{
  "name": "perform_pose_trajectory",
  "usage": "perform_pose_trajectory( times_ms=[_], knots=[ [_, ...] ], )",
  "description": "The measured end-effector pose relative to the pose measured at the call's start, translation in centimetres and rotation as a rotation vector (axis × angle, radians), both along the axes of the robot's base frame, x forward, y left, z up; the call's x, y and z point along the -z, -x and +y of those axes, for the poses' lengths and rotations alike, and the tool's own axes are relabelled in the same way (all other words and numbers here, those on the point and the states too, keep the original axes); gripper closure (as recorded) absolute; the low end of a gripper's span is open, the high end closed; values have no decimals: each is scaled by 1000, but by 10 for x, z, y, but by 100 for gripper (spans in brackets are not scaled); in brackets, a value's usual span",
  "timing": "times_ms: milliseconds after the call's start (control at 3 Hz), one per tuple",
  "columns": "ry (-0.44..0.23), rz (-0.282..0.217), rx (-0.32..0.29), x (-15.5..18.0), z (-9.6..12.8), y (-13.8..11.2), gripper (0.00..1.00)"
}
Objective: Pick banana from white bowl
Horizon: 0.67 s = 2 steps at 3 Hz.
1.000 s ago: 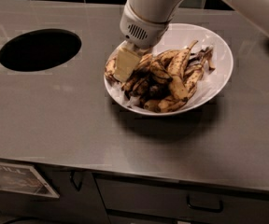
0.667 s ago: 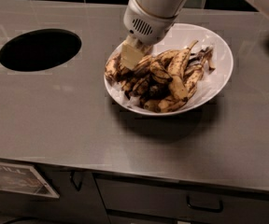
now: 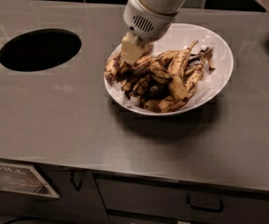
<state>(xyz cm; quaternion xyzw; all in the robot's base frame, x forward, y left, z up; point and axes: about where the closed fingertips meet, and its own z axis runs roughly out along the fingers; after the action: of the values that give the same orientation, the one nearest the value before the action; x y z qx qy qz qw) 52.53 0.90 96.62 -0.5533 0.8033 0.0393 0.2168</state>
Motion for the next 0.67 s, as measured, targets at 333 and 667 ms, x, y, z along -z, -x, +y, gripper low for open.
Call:
perform_pose_trajectory(
  times_ms=[333,667],
  knots=[
    [-20,-25,-18,-13,2,1,100],
    [-37,-65,-43,-37,4,3,100]
  ],
)
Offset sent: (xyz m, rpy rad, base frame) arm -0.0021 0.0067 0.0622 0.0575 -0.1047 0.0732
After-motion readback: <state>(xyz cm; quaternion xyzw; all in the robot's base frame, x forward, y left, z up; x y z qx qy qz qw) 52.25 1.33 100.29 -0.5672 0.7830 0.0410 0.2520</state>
